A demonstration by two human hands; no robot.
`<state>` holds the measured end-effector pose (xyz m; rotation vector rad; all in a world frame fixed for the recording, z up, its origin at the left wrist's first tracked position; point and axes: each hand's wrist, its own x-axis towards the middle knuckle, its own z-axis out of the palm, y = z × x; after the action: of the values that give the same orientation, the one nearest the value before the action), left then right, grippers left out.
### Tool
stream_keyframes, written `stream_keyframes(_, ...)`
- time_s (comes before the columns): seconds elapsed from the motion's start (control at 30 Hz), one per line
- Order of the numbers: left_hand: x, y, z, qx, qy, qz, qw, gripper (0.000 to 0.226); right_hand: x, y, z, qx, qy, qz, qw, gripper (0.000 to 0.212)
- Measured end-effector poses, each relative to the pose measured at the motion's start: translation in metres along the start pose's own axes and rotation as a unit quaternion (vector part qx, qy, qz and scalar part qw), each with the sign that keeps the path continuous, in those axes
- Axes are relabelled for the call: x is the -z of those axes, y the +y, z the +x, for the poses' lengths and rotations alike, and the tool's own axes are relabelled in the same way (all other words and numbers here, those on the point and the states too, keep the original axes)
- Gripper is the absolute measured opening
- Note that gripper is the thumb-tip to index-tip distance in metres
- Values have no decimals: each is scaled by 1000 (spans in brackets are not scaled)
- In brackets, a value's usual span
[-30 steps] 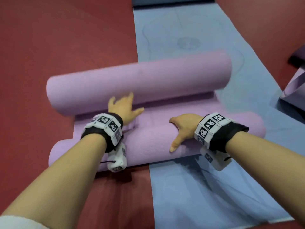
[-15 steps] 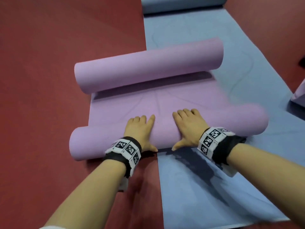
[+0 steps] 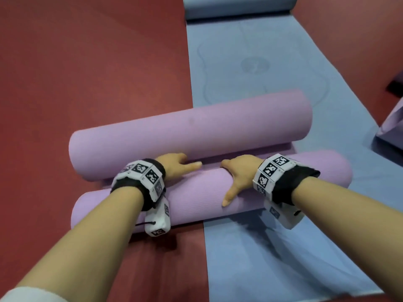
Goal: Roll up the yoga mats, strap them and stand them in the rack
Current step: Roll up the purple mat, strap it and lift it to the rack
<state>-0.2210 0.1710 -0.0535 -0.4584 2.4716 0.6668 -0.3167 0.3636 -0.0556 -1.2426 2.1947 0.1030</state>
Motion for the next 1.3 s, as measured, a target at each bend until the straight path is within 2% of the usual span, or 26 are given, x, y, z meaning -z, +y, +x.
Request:
stream_keyframes(0.07, 6, 3, 6, 40, 98, 111, 988, 87, -1, 2, 2, -3, -7, 14, 1000, 93)
stream_keyframes(0.13, 4, 11, 2, 55, 150, 131, 978, 96, -2, 2, 2, -4, -14, 23, 1000, 93)
stream_keyframes(0.2, -3, 17, -3, 39, 124, 126, 983, 99, -2, 5, 2, -4, 9, 19, 1000, 95)
stream_keyframes(0.27, -17, 21, -13, 12, 83, 162, 983, 101, 0, 11, 3, -22, 76, 47, 996, 94)
stream_keyframes(0.33, -33, 21, -22, -12, 111, 200, 973, 108, 3, 12, 4, -50, 161, 81, 982, 80)
stream_keyframes(0.37, -40, 19, -25, -8, 139, 224, 965, 113, 3, 10, 5, -52, 186, 62, 979, 71)
stream_keyframes(0.43, -46, 19, -26, 13, 171, 265, 949, 121, 3, 5, 4, -43, 187, -9, 981, 67)
stream_keyframes(0.47, -47, 19, -26, 19, 178, 271, 946, 121, 0, 3, 2, -31, 171, -33, 984, 74)
stream_keyframes(0.53, -45, 18, -24, 8, 190, 270, 944, 115, -3, 0, -3, -11, 134, -85, 987, 100)
stream_keyframes(0.6, -39, 17, -22, -4, 189, 258, 947, 108, 2, -1, -5, -18, 122, -125, 984, 112)
stream_keyframes(0.87, -24, 14, -13, -17, 173, 246, 953, 101, 23, 1, 13, -11, 109, -132, 985, 103)
stream_keyframes(1.03, -12, 11, -5, -11, 149, 181, 972, 107, 21, 8, 11, -35, 146, -42, 988, 97)
stream_keyframes(1.17, -4, 8, 5, 8, 114, 147, 982, 94, 22, 10, 11, -47, 128, 6, 991, 94)
stream_keyframes(1.23, -1, 7, 12, 40, 95, 120, 987, 90, 21, 5, 13, -43, 112, -30, 992, 99)
stream_keyframes(1.3, -2, 6, 19, 55, 67, 92, 992, 96, 15, -3, 13, -39, 105, -109, 988, 104)
